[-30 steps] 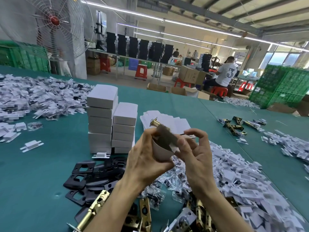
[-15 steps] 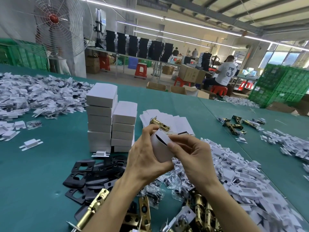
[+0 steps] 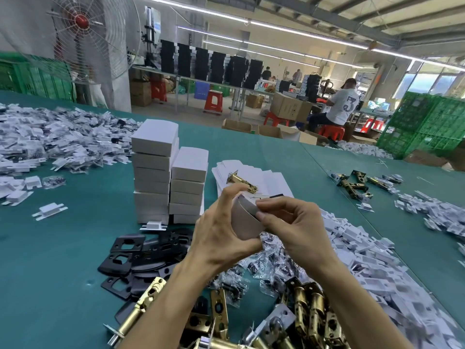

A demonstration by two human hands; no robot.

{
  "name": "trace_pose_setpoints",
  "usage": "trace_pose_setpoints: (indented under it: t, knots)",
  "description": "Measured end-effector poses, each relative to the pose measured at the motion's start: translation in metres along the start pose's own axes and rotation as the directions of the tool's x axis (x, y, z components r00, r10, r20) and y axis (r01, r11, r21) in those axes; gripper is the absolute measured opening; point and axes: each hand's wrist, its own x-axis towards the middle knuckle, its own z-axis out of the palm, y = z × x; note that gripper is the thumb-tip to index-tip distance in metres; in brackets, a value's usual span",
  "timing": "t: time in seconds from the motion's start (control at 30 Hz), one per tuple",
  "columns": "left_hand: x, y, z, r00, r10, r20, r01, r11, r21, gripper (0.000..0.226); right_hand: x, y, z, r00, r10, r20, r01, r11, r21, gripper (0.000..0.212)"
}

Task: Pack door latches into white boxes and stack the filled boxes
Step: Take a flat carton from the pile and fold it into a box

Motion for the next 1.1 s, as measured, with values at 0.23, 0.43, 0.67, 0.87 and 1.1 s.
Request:
trace_pose_setpoints:
  t: [0.23, 0.43, 0.67, 0.87, 1.1]
  knots:
    - [0.004, -0.001, -0.001, 0.999, -0.030, -0.033, 0.024, 0.983, -0.180, 0.070, -0.002, -0.009, 0.000, 0.977, -0.097, 0.190, 0.109, 0.993, -0.055, 0.034]
    - [0.006, 0.001, -0.004, 0.999, -0.016, 0.029, 0.022, 0.977, -0.211, 0.063, 0.001, -0.005, -0.008, 0.984, -0.143, 0.110, 0.128, 0.982, 0.137, 0.025]
    - [0.005, 0.007, -0.003, 0.987, -0.064, 0.146, 0.105, 0.950, -0.293, 0.060, 0.004, -0.002, 0.001, 0.988, -0.135, 0.068, 0.106, 0.940, 0.324, 0.021]
    - [0.006, 0.007, -0.007, 0.992, -0.072, 0.102, 0.097, 0.957, -0.274, 0.059, 0.006, -0.003, 0.004, 0.980, -0.182, 0.086, 0.156, 0.956, 0.250, 0.012]
    - [0.007, 0.010, -0.006, 0.997, -0.078, 0.003, 0.076, 0.957, -0.280, 0.062, 0.002, 0.000, 0.003, 0.983, -0.185, 0.016, 0.179, 0.969, 0.170, 0.012]
